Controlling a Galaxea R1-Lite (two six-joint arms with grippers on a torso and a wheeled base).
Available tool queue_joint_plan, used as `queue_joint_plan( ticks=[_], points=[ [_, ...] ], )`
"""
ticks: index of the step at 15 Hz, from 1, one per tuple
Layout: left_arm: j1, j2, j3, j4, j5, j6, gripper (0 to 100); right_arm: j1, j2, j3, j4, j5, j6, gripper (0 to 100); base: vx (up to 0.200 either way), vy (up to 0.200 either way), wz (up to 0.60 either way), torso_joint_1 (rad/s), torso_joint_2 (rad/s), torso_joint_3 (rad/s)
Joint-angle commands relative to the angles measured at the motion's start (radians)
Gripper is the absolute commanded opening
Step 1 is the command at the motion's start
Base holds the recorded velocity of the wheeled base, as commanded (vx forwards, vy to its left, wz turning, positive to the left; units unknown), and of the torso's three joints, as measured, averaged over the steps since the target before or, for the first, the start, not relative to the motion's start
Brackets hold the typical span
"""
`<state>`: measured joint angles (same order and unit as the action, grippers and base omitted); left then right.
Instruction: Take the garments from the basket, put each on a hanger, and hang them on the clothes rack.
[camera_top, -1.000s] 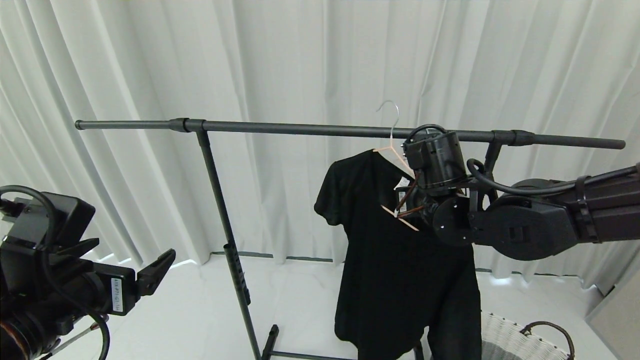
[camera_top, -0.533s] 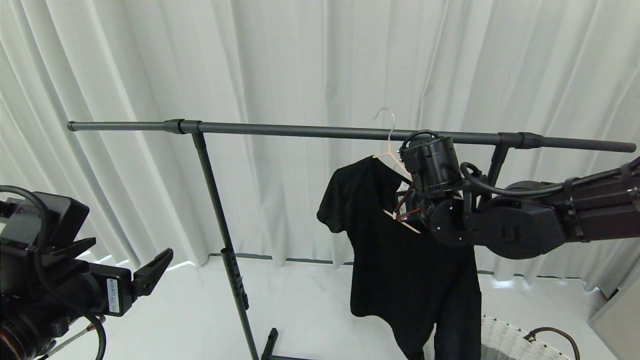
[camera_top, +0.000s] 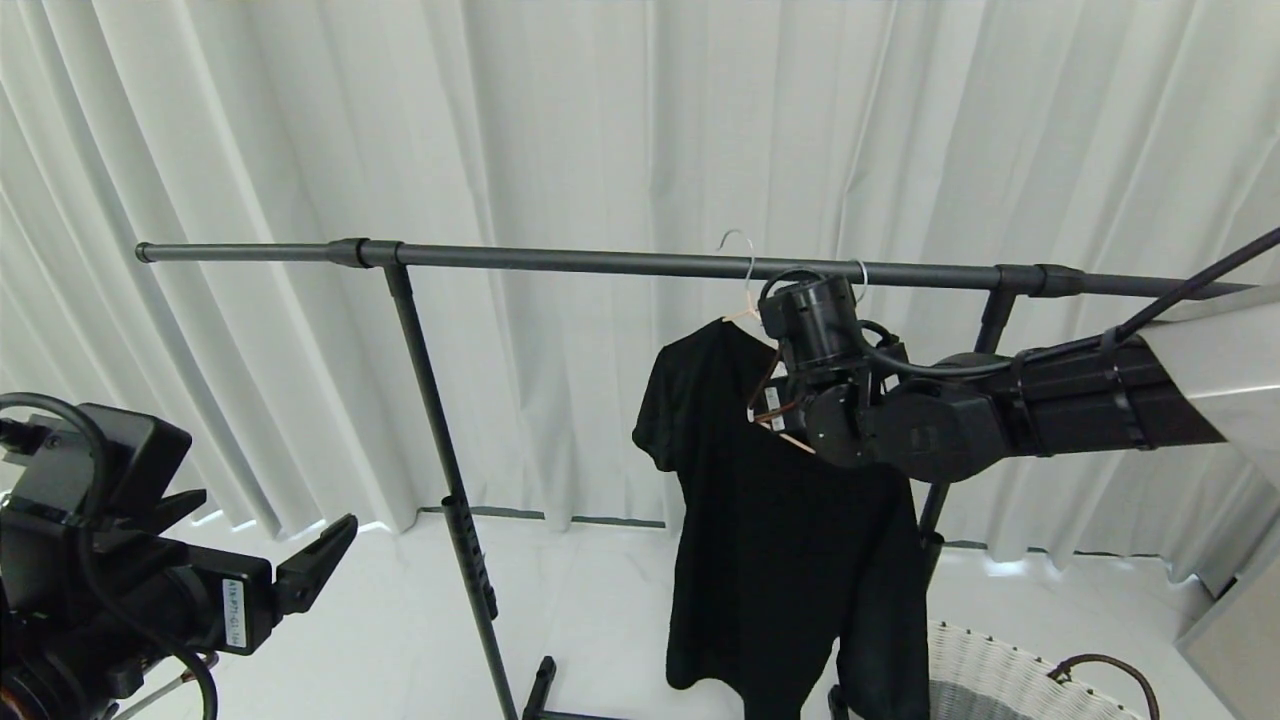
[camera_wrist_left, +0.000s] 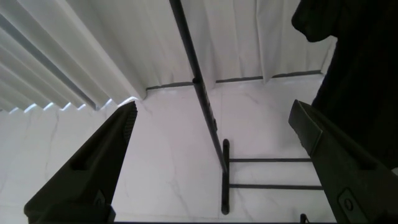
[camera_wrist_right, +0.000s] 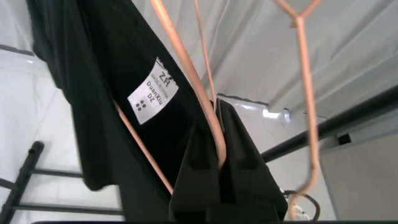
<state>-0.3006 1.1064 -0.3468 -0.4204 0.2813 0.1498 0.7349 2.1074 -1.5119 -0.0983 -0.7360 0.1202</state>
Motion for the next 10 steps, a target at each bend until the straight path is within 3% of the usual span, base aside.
queue_joint_plan(
  ticks=[1,7,8,10],
  points=[
    [-0.002,-0.002,0.006,0.0,-0.001,-0.001,100,-0.002,0.043,-0.027,0.005,0.0,-0.001,0,0.0,0.0,0.0,0.0,0.0,0.0],
    [-0.002,0.001,0.008,-0.001,-0.001,-0.001,100,0.0,0.054,-0.033,0.009,0.0,0.001,0,0.0,0.0,0.0,0.0,0.0,0.0],
    [-0.002,0.0,0.008,0.0,-0.001,-0.001,100,0.001,0.052,-0.033,0.009,0.0,0.004,100,0.0,0.0,0.0,0.0,0.0,0.0],
    [-0.002,-0.002,0.008,0.0,-0.001,-0.001,100,0.001,0.051,-0.034,0.006,0.0,0.009,100,0.0,0.0,0.0,0.0,0.0,0.0]
  ],
)
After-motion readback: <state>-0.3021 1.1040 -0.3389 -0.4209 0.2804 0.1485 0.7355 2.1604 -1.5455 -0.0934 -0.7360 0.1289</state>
